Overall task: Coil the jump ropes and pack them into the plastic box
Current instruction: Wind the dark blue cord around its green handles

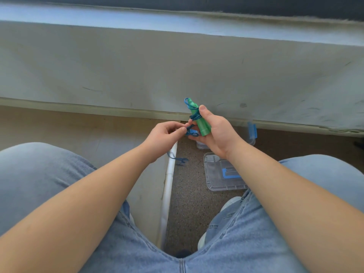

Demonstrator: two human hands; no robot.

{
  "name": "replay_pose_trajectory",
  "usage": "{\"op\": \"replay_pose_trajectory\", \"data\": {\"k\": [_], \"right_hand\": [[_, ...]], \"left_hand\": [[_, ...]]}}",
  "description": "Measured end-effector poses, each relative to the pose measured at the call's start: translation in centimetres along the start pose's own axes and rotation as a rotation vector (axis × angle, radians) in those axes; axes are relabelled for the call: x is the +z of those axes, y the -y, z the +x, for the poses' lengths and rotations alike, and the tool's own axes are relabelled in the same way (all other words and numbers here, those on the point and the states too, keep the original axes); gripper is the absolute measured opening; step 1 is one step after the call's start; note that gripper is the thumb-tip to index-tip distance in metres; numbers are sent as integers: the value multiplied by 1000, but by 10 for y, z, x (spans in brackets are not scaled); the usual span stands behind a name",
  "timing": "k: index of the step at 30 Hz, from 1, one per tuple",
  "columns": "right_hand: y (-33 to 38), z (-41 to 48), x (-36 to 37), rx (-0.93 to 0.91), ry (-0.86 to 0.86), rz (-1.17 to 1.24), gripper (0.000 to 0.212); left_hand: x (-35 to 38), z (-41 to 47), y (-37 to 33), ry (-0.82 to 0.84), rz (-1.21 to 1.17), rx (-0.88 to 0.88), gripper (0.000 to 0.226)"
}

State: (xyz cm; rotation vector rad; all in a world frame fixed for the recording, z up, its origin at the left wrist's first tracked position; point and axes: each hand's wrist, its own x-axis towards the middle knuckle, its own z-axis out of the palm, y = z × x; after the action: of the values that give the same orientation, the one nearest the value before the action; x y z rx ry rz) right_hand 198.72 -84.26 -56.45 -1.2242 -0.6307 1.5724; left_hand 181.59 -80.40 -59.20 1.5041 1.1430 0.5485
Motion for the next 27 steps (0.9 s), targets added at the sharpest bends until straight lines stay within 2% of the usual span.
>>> {"op": "replay_pose_trajectory", "data": {"k": [2,5,18,21,27], "right_hand": [[1,1,-2,-17,-41,-21,39],[1,2,-6,-19,-112,-38,40],[3,6,-6,-47,-234,178,34],[5,5,-6,-54,-226,177,35],[-3,0,5,-17,-100,-55,36]], "left_hand": [[-2,1,-2,53,-75,-44,13],[1,-2,-6,134,-49,-56,22],[-1,-1,-4,72,-87,-126,28],[0,0,-4,72,-53,-120,28],[0,1,1,65,18,-57,18]]}}
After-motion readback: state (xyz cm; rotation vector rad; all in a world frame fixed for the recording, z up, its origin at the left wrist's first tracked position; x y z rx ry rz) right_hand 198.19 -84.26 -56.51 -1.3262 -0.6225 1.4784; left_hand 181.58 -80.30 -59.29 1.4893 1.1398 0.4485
